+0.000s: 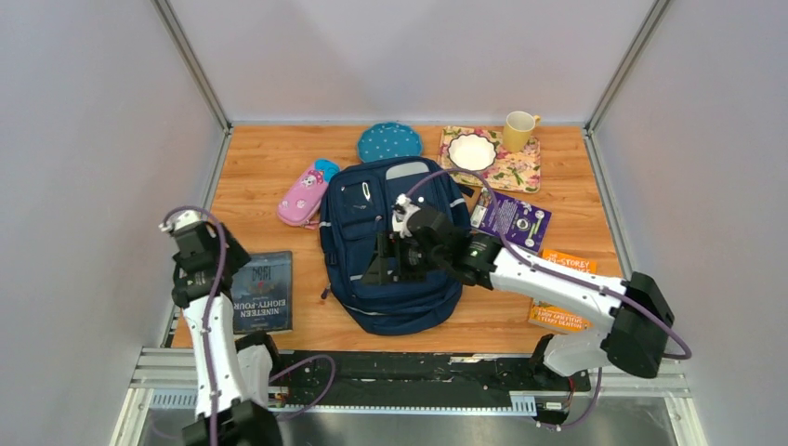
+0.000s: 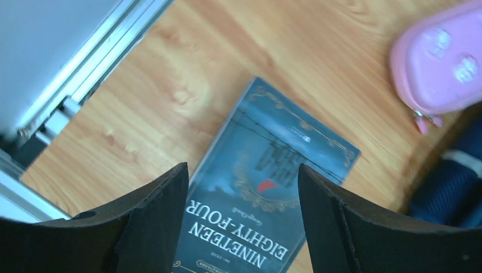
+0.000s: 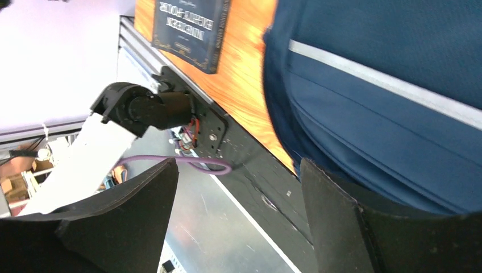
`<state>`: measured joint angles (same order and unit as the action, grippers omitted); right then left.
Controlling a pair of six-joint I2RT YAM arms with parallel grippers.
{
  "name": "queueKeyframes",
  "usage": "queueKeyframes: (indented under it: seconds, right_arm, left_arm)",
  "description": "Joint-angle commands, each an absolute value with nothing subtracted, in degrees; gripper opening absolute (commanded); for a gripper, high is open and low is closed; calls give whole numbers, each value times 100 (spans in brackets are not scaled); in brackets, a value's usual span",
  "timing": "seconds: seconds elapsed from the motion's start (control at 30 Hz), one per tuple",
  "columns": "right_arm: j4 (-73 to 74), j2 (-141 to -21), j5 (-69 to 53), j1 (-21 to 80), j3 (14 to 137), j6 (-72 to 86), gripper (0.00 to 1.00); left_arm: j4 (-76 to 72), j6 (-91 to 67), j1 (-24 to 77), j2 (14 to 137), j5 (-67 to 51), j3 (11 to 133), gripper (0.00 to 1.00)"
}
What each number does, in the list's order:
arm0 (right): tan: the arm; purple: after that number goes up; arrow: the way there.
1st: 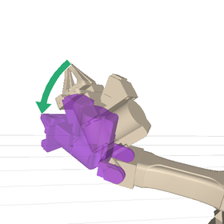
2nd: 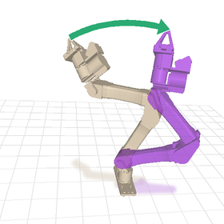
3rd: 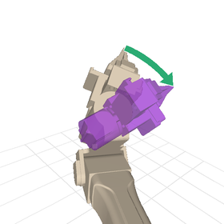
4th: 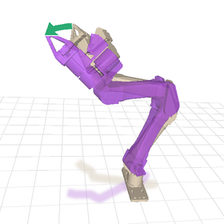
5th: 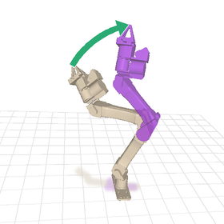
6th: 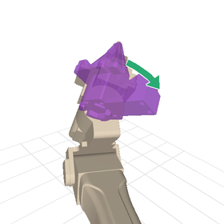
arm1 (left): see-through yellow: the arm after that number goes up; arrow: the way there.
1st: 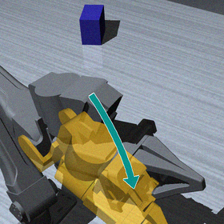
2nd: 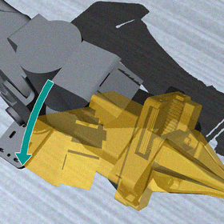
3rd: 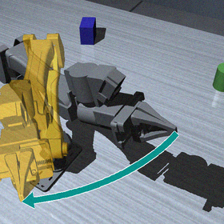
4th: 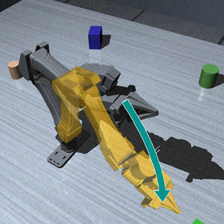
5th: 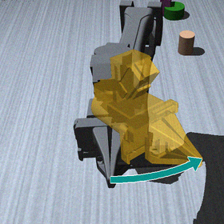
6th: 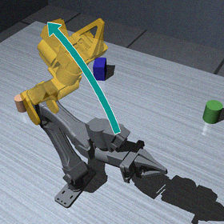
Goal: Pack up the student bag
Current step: Pick up the book from the center of the board.
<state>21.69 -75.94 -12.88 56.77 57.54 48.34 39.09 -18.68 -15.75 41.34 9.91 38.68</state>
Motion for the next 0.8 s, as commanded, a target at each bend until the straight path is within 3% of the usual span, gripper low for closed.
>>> queueKeyframes:
  seconds: [0.0,0.23,0.53,0.77]
  right_arm:
    - [1670,-8496,-1345,5985,6617,4579,82]
    - [1494,-10104,-1678,6170,7645,4360,82]
    - [1573,-11469,-1960,6284,8997,4061,82]
    - [1942,-12629,-1987,6311,10291,4174,82]
  left_arm:
    - [3507,-1661,-3520,4482,-1353,3525,77]
    - [2892,-1696,-4367,4745,-1431,2699,78]
    - [2207,-1661,-4395,5133,-1187,2417,78]
    - [2514,-1923,-4395,5248,-1336,2364,75]
